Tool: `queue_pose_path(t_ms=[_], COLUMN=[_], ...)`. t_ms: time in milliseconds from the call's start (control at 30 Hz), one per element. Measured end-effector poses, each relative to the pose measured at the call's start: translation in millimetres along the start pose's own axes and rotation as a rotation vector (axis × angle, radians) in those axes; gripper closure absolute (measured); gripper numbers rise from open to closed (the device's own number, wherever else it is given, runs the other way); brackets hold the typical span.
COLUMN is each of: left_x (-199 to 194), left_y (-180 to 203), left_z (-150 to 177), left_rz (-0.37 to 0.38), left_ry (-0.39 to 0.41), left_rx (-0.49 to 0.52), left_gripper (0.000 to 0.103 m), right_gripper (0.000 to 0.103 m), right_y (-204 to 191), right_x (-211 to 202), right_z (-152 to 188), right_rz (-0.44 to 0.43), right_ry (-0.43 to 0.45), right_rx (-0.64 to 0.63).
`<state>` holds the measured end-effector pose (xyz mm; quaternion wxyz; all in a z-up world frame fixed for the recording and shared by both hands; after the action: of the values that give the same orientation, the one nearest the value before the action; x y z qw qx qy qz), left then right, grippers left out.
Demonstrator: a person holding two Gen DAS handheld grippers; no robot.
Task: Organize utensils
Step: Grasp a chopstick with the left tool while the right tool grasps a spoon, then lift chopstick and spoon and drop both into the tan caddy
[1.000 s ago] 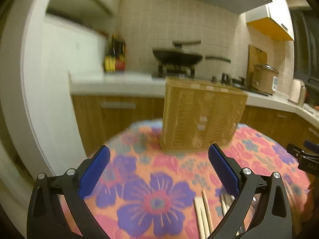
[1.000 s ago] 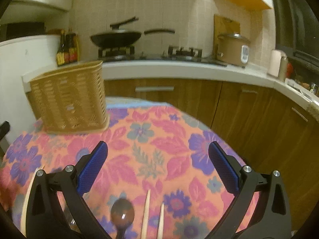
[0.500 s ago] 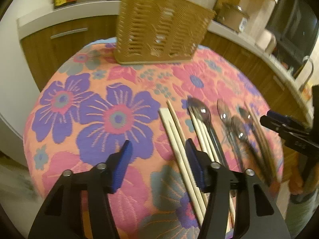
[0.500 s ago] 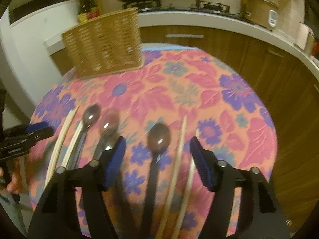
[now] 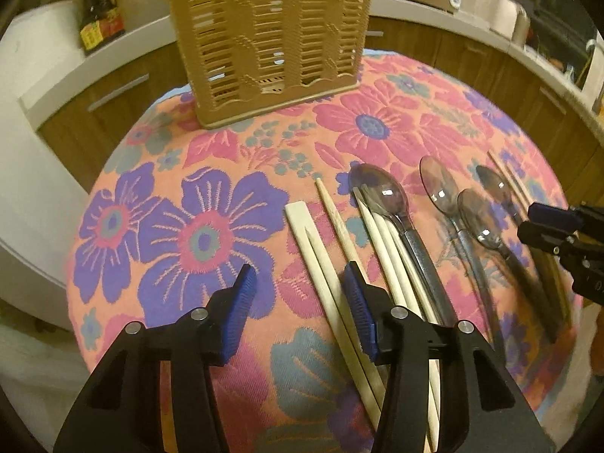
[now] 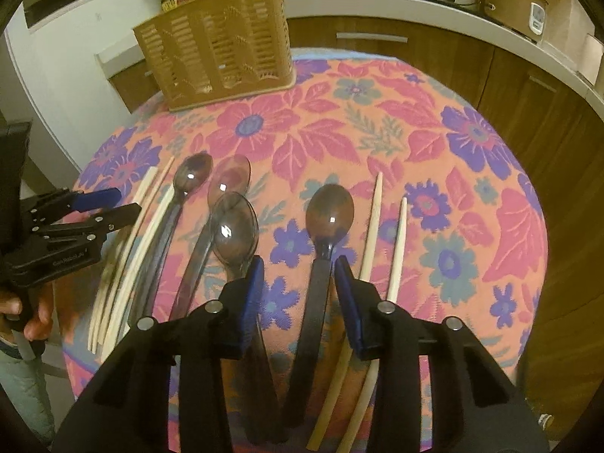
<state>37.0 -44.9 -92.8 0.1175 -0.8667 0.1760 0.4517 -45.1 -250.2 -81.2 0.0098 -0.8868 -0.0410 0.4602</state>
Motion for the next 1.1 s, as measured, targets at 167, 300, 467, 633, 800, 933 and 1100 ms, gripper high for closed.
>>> queue_pose_path(t_ms=[167, 300, 467, 633, 800, 933, 1100], left_x=[0, 0, 5, 3, -15, -49, -94], left_y=[1, -2, 3, 11, 3, -11, -30], left_z=[-1, -2, -7, -8, -17, -41, -81], left_rz=[0.003, 0.025, 0.01, -0.01, 0.071, 0.139, 0.191], left_ry=[0.003, -0.006, -0.036, -0.03, 0.084, 0.23, 0.422], left_rx=[0.011, 0.018, 0.043, 0.07, 0.004, -0.054, -0.105], left_gripper=[0.064, 0.064, 0.064, 0.088, 0.092, 0.092, 0.094], right_gripper=[0.074, 0.074, 0.075, 0.094, 0.094, 0.094, 0.094], right_y=[6, 8, 6, 6, -3, -16, -33], right_x=[16, 22, 28, 29, 22, 3, -32], right_z=[-7, -14, -23, -28, -38, -62, -110], right_rz=[0.042, 0.056, 0.074, 0.06, -0.051, -0.117, -0.166], right_ry=[-0.074, -0.099, -0.164, -0.168, -0.101, -0.001, 0.164], right_rx=[0.043, 0.071, 0.061, 0.064, 0.072, 0.044, 0.005])
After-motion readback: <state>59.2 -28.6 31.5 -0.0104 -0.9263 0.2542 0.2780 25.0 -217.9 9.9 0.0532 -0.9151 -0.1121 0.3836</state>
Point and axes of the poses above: each gripper's, at about its wrist camera, not at the fingertips, and x roughly the way its jaws point, y to its right, z to its underside, the point moved 4 cm from there along x, roughly the way its jaws point, and after that the axes turned 1 degree about y, right-handed, at the moved point
